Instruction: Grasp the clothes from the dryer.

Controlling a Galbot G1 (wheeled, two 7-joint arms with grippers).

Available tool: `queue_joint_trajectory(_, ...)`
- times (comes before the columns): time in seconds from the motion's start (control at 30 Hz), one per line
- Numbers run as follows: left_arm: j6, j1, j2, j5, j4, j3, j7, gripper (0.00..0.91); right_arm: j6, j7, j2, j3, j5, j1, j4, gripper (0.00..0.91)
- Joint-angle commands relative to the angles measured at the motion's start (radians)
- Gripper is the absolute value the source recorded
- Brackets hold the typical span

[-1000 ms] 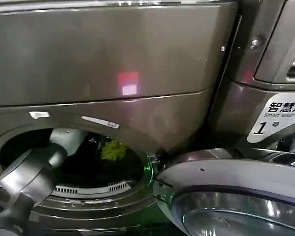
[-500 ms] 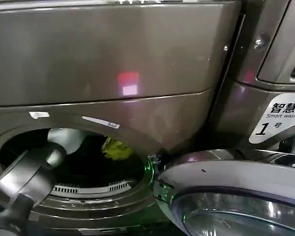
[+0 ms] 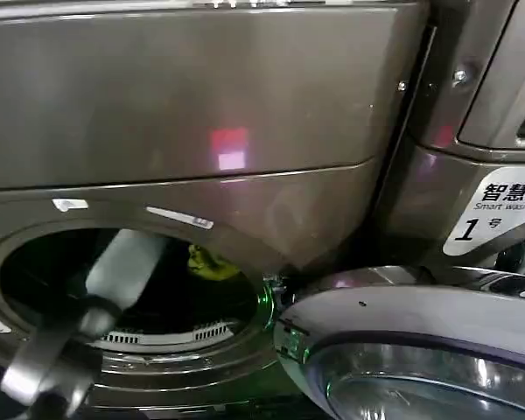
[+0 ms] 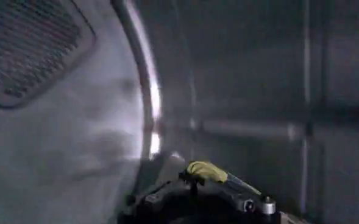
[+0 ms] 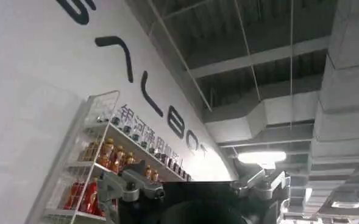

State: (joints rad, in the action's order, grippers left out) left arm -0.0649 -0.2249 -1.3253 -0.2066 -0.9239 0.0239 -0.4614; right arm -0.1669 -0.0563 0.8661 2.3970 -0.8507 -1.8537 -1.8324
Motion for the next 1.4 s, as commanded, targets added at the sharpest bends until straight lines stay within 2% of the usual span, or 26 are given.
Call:
queue_joint_trajectory(0.03,0.091,-0.14,-0.039,-0.13,-0.179,0.139,0.468,0.0,0.003,0.0,-0.001,-0.003,0.0,0.003,0.002,0.907)
queue_joint_trajectory(0.27,0.127,-0.248,-0.055,-0.126,-0.353,0.232,0.664,0.0,0.005,0.003,-0.001,-0.011,0.0,0.013,0.0,0.907)
queue_joint_trajectory(0.63,0.125,-0.46,-0.108,0.04,-0.484,0.325,0.712,0.0,-0.003,0.008,-0.002,0.019,0.023,-0.009,0.005,0.907)
queue_joint_trajectory(0.83,0.121,-0.473,-0.118,0.082,-0.493,0.323,0.711,0.0,-0.021,-0.007,-0.006,0.018,0.037,-0.003,-0.001,0.907)
queue_joint_trajectory(0.93,0.117,-0.472,-0.116,0.084,-0.501,0.321,0.708,0.0,0.001,-0.007,-0.012,0.013,0.029,-0.004,0.002,0.907)
queue_joint_trajectory(1.4,0.115,-0.448,-0.108,0.088,-0.487,0.302,0.703,0.0,0.007,-0.011,-0.01,0.019,0.025,-0.011,0.002,0.907)
